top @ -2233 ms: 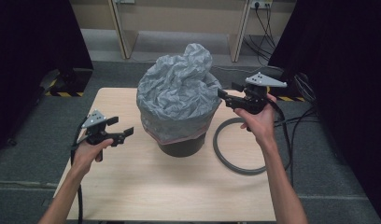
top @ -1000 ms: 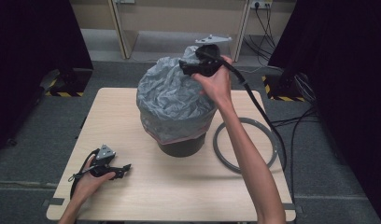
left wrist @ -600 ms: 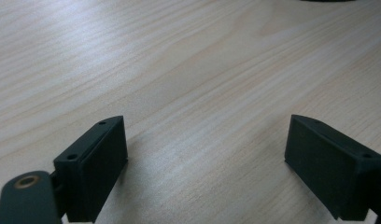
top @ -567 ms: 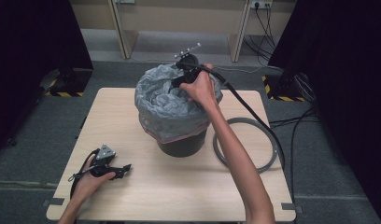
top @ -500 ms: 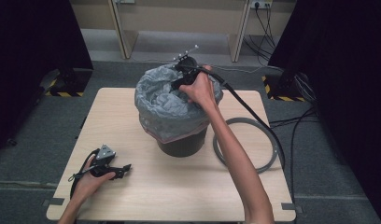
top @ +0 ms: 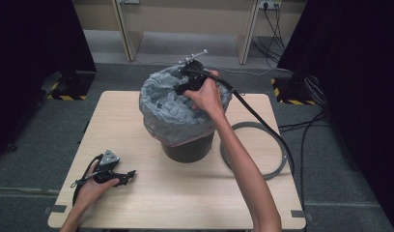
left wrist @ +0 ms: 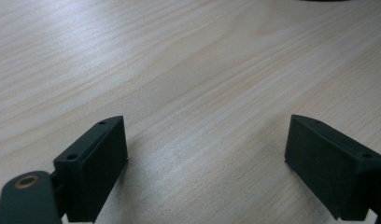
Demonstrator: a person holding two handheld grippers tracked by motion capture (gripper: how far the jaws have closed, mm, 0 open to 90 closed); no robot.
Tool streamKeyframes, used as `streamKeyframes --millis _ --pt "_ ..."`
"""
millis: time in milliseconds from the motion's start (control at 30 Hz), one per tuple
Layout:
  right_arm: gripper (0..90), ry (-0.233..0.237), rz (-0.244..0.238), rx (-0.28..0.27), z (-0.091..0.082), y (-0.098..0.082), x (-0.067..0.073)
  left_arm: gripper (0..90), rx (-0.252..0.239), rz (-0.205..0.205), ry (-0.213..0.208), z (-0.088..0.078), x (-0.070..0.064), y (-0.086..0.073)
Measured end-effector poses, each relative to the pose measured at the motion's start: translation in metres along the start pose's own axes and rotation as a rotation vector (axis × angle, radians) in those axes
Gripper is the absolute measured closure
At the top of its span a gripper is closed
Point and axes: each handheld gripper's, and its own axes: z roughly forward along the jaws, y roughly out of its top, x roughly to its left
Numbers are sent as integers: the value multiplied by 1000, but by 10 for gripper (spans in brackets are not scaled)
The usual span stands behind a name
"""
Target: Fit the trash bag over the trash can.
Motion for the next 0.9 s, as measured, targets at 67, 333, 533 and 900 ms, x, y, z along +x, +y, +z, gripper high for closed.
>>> streamKeyframes --millis 67,333,533,900 --pt "311 2 5 -65 -7 4 0 121 0 0 0 0 0 0" --pt "302 -74 23 -101 5 19 -5 121 -1 0 -1 0 0 0" --pt "253 -24 -2 110 42 5 -7 120 0 2 -3 0 0 0" --pt "278 10 9 92 31 0 -3 120 -1 3 -6 0 0 0"
